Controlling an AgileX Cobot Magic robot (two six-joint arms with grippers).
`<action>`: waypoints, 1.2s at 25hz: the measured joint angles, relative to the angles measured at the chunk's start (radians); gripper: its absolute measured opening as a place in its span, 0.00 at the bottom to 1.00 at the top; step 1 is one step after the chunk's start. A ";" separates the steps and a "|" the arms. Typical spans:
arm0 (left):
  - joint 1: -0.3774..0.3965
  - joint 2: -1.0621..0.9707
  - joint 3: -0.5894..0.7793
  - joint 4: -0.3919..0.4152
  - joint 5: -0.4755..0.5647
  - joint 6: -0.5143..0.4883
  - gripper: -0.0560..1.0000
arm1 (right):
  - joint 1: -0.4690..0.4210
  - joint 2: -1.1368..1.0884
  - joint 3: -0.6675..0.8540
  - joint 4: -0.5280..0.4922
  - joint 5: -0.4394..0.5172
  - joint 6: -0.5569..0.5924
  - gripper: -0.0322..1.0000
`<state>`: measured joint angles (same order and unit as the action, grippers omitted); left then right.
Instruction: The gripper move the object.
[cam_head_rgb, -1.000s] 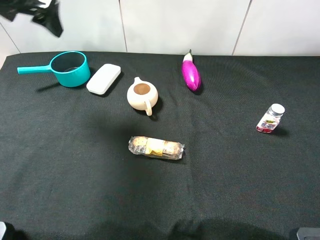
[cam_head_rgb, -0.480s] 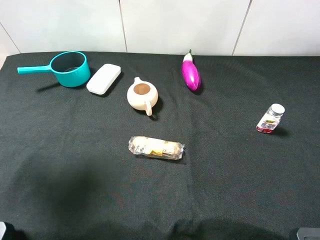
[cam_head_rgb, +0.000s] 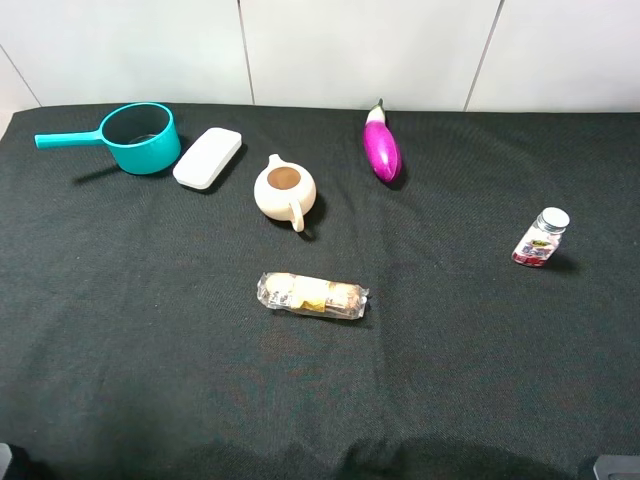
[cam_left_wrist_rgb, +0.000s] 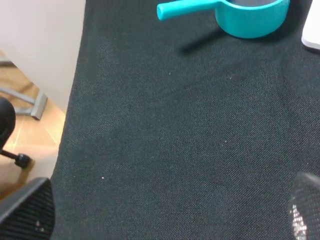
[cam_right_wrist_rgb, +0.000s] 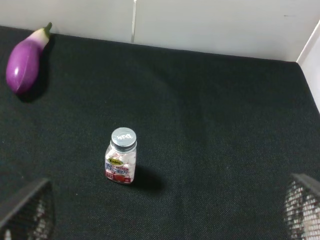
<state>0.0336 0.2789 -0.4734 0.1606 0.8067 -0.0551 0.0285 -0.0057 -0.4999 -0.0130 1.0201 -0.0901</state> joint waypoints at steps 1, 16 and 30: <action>0.000 -0.036 0.005 0.000 0.000 0.000 0.99 | 0.000 0.000 0.000 0.000 0.000 0.000 0.70; 0.000 -0.282 -0.020 -0.063 0.084 0.000 0.99 | 0.000 0.000 0.000 0.001 0.000 0.000 0.70; 0.015 -0.287 -0.025 -0.082 0.260 0.045 0.99 | 0.000 0.000 0.000 0.002 0.000 0.000 0.70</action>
<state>0.0488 -0.0080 -0.4987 0.0785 1.0669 -0.0104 0.0285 -0.0057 -0.4999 -0.0112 1.0201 -0.0901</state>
